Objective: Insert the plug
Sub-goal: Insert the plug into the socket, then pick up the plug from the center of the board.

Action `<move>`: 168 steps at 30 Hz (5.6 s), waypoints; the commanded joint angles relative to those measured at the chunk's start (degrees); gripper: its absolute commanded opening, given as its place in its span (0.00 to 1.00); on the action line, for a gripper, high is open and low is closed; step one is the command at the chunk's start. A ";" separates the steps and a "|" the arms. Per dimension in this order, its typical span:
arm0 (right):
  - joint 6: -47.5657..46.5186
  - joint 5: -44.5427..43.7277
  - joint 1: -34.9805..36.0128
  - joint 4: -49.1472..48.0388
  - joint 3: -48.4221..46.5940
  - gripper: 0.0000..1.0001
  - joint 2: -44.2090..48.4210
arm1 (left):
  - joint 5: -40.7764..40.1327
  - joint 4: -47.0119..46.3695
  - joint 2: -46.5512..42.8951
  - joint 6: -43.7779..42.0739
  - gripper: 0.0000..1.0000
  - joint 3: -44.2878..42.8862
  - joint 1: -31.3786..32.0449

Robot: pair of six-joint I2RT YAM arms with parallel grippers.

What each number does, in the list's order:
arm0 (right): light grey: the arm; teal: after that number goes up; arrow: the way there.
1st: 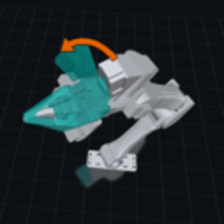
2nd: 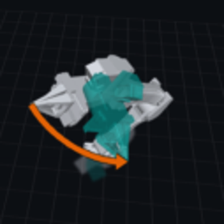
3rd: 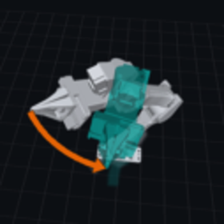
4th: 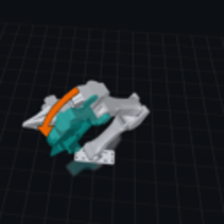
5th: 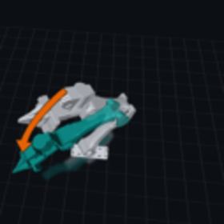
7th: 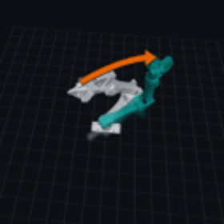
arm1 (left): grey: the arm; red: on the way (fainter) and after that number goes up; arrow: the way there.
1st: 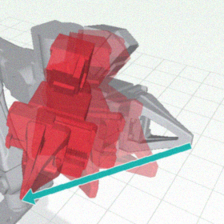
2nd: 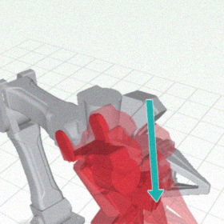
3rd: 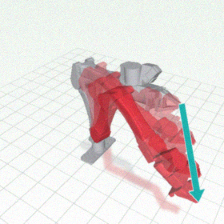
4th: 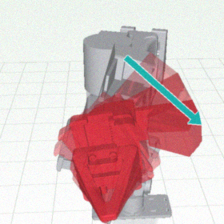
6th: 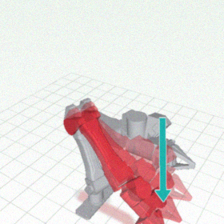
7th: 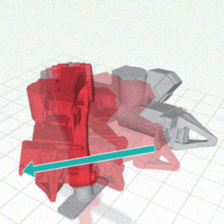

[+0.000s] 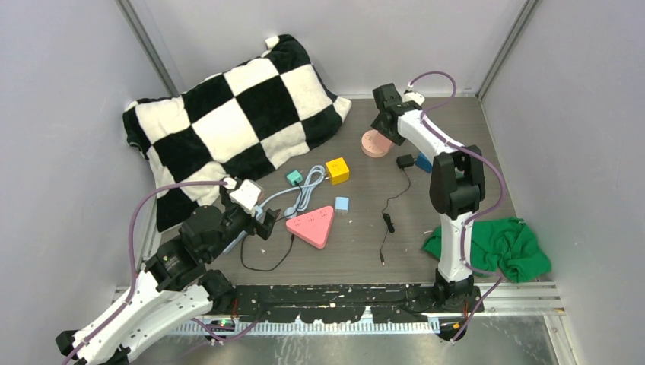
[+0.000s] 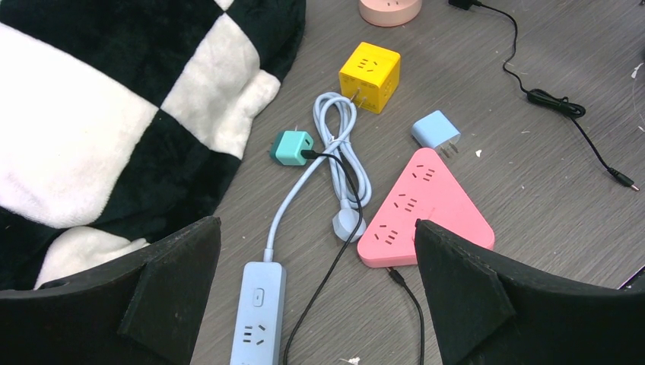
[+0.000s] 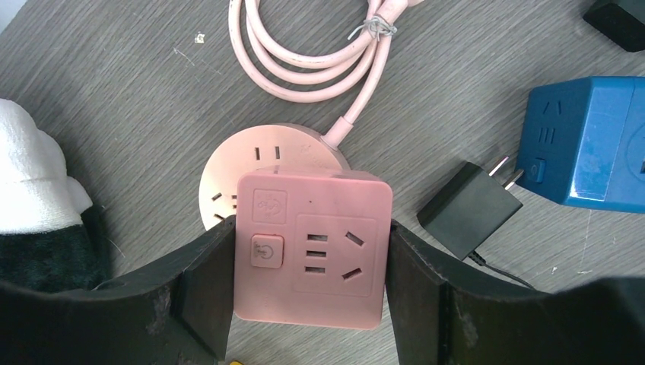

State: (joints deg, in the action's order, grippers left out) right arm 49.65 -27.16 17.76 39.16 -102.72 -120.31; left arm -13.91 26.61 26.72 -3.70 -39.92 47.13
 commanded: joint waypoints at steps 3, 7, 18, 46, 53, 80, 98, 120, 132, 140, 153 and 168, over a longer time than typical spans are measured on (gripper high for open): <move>-1.48 -3.69 -0.37 0.00 -2.71 0.42 -0.30 | 0.55 -1.92 -0.48 -0.86 0.99 0.20 -0.11; -2.08 -3.95 -0.38 -0.54 -2.60 0.42 -0.41 | 0.55 -1.93 -0.44 -0.86 0.99 0.20 -0.11; -0.75 -2.88 -1.18 -3.18 -0.84 0.41 -0.59 | 0.72 -1.94 -0.44 -0.90 0.99 0.26 -0.11; -1.34 -3.40 -1.62 -15.45 10.07 0.36 6.63 | 1.61 -1.96 -0.26 -0.95 0.99 0.37 -0.11; -1.56 -3.99 -1.24 -12.04 9.76 0.36 4.57 | 1.61 -2.04 -0.39 -0.95 0.99 0.32 -0.11; -2.43 -1.69 2.51 -5.63 11.35 0.33 -4.33 | 1.78 -2.33 -0.49 -1.04 0.99 0.46 -0.11; -0.89 0.04 4.83 -3.35 15.68 0.31 -8.52 | 1.17 -2.12 -0.50 -1.30 0.99 0.55 -0.11; -18.84 3.39 6.26 -2.34 20.93 0.33 5.81 | 0.46 -2.26 -0.97 -1.28 0.99 0.72 -0.11; -21.77 0.10 8.22 -3.22 25.55 0.49 12.47 | 0.30 -2.09 -0.88 -1.22 0.99 0.81 -0.11; -20.32 3.57 8.25 -1.18 24.35 0.78 19.06 | -0.13 -1.95 -0.51 -1.13 0.99 0.77 -0.11; -14.07 10.10 13.41 -2.15 26.84 0.95 30.04 | -1.33 -2.33 -1.19 -0.73 0.99 0.80 -0.11; 2.83 -1.31 27.96 -5.55 28.09 0.78 21.00 | -1.65 -2.82 -1.36 -0.87 1.00 0.97 -0.11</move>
State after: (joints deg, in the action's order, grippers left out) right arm 45.56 -22.24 43.31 34.96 -74.04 -96.97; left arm -15.05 26.44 25.82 -4.12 -38.96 47.13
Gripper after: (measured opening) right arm 0.791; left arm 0.993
